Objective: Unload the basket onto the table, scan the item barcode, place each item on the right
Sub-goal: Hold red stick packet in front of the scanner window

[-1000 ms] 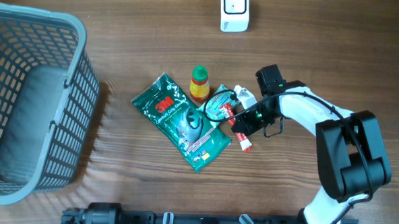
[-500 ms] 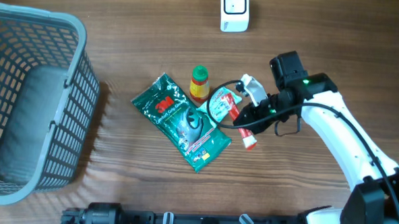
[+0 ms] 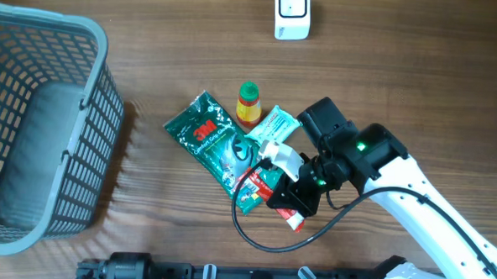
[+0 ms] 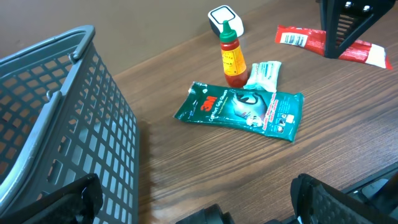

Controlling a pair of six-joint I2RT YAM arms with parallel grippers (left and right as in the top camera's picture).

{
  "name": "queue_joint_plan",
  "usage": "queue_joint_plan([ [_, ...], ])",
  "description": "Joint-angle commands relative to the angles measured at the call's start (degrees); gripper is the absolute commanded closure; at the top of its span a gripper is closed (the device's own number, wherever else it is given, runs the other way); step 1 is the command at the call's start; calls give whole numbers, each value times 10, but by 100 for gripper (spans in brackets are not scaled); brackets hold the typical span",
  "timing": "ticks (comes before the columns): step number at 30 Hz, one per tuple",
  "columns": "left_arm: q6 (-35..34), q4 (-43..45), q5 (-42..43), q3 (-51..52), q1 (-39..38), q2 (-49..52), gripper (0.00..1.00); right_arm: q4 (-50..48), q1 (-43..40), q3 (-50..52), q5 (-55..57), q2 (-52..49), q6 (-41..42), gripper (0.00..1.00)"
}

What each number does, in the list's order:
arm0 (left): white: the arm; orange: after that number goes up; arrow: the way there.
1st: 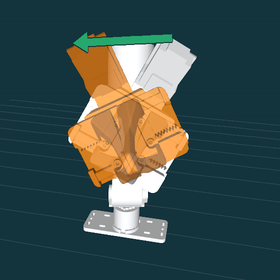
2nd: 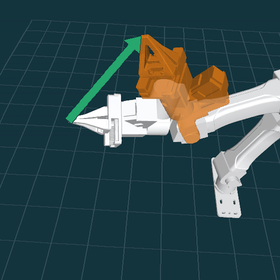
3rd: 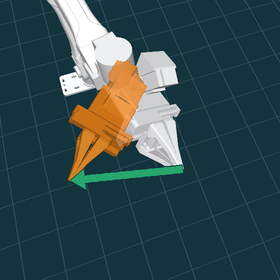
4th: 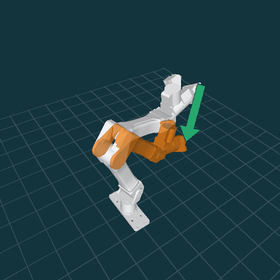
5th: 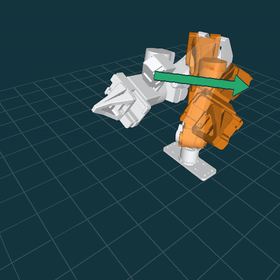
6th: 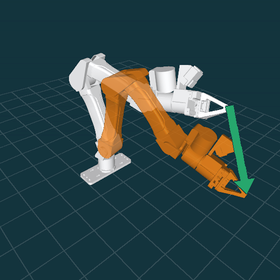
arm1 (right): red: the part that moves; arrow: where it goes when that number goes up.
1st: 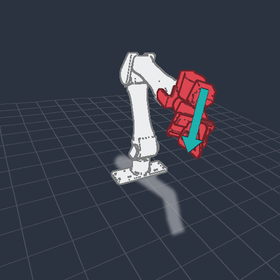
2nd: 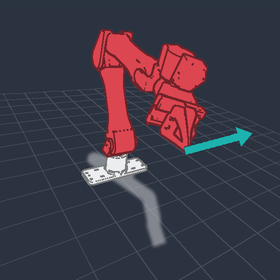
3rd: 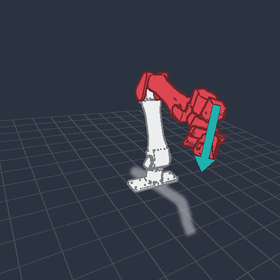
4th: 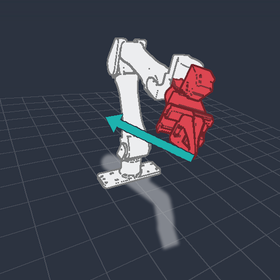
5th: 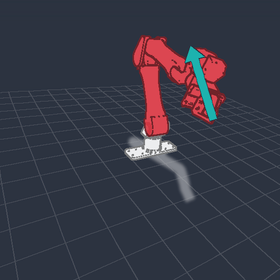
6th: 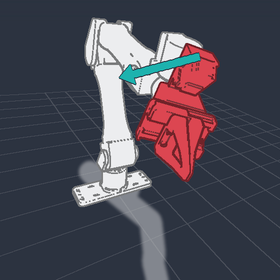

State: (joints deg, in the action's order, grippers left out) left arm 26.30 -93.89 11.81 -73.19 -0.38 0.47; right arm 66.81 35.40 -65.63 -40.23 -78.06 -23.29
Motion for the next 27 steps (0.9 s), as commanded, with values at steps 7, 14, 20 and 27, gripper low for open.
queue_joint_plan([
  [7, 3, 1, -1, 0, -2, -2, 0, -122, 2, -5, 296, 25, 144, 95],
  [14, 3, 1, -1, 0, -2, -2, 0, -315, -14, -5, 552, 1, 77, 96],
  [20, 3, 1, -1, 0, -2, -2, 0, -488, -92, -5, 552, -62, -36, 96],
  [27, 3, 1, -1, 0, -2, -2, 0, -732, -149, -5, 448, -226, -125, 96],
])
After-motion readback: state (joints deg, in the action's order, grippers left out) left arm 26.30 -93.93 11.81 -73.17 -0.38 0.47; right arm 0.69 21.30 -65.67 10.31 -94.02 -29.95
